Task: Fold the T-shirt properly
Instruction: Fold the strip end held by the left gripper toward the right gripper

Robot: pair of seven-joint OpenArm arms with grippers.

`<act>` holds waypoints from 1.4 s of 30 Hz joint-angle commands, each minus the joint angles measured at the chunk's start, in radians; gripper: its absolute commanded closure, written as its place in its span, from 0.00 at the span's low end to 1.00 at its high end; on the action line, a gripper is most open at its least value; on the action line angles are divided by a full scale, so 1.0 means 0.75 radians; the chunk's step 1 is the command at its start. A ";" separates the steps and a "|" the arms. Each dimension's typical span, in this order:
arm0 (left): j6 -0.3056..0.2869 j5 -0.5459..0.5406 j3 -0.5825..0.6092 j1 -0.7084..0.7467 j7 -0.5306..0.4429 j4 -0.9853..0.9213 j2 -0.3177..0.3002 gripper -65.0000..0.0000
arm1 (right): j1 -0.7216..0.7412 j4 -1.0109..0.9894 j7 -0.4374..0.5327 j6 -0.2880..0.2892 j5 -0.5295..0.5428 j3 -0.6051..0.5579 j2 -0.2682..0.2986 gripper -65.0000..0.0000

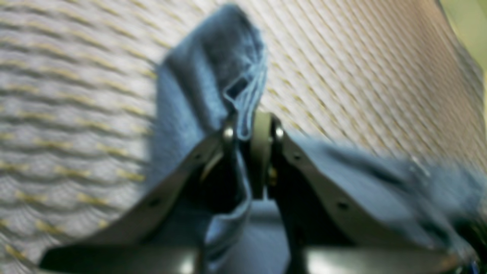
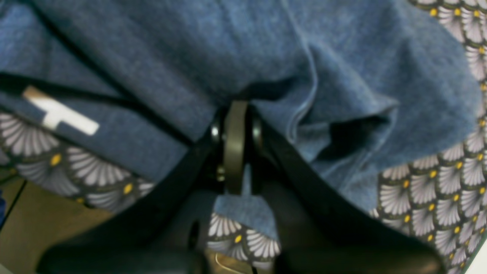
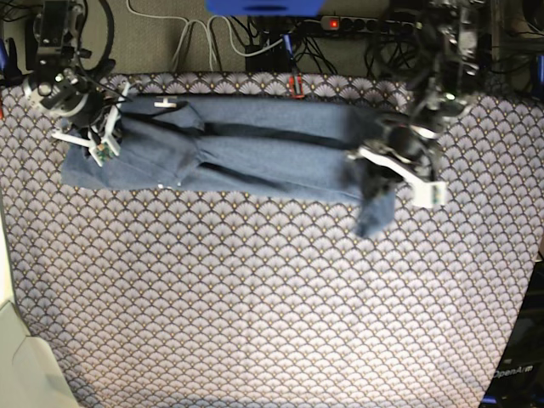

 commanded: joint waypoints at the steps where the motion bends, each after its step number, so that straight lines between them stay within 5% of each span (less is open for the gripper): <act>1: -0.008 -0.003 0.018 -0.011 -0.027 0.049 0.013 0.99 | 0.003 0.008 0.011 -0.006 -0.006 0.007 0.025 1.00; 13: -0.006 0.001 0.503 -0.130 0.000 0.018 0.099 0.99 | 0.030 -0.004 0.011 -0.006 -0.006 0.007 0.035 1.00; 19: -0.004 0.003 0.523 -0.207 0.004 -0.153 0.187 0.99 | 0.030 -0.004 0.011 -0.006 -0.006 0.007 0.035 1.00; 26: -0.006 0.003 0.648 -0.265 0.012 -0.209 0.175 0.99 | 0.030 -0.004 0.009 -0.006 -0.006 0.007 0.053 1.00; 33: -0.004 0.003 0.722 -0.291 0.012 -0.209 0.177 0.77 | 0.030 -0.004 0.005 -0.006 -0.006 0.007 0.053 1.00; 42: -0.006 -0.001 0.718 -0.279 0.002 -0.166 0.175 0.69 | 0.030 0.000 0.003 -0.006 -0.006 0.007 0.068 1.00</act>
